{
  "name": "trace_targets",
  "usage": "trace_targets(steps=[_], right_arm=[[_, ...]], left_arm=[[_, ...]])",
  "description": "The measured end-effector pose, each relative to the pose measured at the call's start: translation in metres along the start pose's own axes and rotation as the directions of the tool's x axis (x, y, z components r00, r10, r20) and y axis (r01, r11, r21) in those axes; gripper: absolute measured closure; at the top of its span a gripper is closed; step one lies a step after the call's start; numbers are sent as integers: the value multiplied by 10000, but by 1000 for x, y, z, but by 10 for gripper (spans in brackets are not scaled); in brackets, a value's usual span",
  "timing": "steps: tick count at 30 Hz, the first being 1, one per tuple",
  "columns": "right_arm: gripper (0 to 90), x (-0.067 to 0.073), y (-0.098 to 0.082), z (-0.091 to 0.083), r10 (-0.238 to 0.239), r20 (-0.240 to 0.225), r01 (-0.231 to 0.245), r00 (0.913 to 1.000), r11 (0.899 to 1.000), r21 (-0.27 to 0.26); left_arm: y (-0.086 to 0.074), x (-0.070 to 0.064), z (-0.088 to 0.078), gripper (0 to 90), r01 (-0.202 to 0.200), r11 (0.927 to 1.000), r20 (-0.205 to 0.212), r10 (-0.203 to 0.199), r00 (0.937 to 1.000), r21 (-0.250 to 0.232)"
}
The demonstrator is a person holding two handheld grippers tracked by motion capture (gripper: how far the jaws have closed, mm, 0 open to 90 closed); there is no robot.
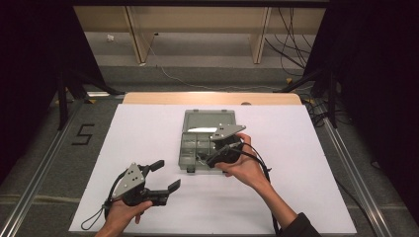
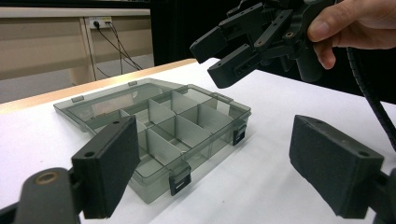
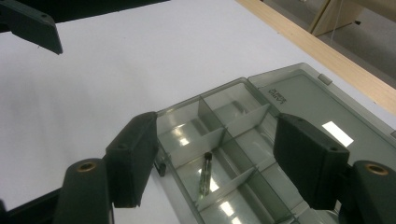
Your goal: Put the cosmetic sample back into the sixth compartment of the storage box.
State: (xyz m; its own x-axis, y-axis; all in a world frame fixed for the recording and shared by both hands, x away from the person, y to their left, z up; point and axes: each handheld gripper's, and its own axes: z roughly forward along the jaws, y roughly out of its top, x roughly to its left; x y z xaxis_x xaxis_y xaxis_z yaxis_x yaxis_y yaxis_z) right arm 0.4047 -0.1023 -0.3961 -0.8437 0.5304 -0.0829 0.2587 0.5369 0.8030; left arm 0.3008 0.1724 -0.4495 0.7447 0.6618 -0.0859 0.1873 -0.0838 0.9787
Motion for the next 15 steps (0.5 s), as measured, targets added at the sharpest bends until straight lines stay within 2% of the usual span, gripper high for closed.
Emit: trace_targets(steps=[15], right_arm=[[311, 1, -1, -10, 101, -123, -103, 9999, 9998, -141]], left_arm=[[0, 0, -1, 159, 19, 10000, -44, -19, 10000, 65]])
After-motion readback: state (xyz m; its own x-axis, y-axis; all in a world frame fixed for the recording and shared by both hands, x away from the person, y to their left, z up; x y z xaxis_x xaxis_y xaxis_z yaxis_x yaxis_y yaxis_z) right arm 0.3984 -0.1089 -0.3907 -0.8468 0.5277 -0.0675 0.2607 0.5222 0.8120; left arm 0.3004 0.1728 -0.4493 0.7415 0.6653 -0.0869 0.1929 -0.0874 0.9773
